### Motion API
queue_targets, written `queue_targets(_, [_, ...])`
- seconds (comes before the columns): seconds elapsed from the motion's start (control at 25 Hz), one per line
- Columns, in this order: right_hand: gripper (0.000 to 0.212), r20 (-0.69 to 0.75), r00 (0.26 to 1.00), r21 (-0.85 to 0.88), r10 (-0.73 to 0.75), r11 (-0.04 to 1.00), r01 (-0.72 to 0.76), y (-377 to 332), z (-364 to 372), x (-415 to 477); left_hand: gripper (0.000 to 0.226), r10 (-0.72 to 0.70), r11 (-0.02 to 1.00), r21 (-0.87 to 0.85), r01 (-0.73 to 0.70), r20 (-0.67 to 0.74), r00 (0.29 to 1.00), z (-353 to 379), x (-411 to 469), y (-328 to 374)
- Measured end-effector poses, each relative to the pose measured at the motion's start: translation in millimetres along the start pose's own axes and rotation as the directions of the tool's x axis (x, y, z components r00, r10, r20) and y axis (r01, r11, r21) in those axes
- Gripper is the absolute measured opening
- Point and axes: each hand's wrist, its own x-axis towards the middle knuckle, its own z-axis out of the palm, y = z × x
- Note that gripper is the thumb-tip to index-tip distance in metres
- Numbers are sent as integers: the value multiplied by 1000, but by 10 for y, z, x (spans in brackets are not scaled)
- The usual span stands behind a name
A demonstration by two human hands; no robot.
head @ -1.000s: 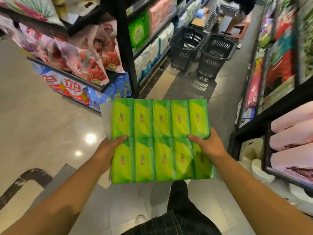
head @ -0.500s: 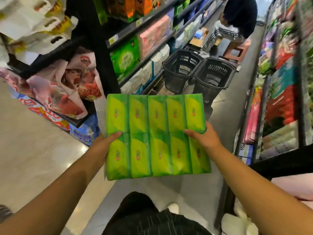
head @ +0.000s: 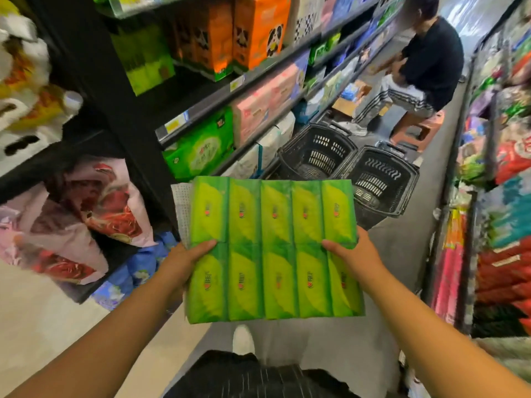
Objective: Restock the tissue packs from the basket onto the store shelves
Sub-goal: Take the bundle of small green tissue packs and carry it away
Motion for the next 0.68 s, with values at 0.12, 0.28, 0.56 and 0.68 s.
queue_targets(0.12, [72, 10, 1000, 15, 3, 1000, -3, -228, -2, 552, 67, -21, 1000, 10, 21, -16, 1000, 147, 447, 321])
queue_targets(0.28, [75, 89, 996, -1, -10, 1000, 10, -568, 23, 1521, 72, 4, 1000, -10, -5, -72, 997, 377, 1039, 731])
queue_targets(0.56, [75, 331, 935, -74, -130, 984, 163, -1281, 117, 3141, 43, 46, 986, -140, -95, -321, 946, 921, 1649, 1177])
queue_targets(0.68, [89, 469, 868, -90, -162, 969, 229, -1715, 192, 3684, 74, 107, 970, -157, -185, -405, 908, 1161, 1761, 1386])
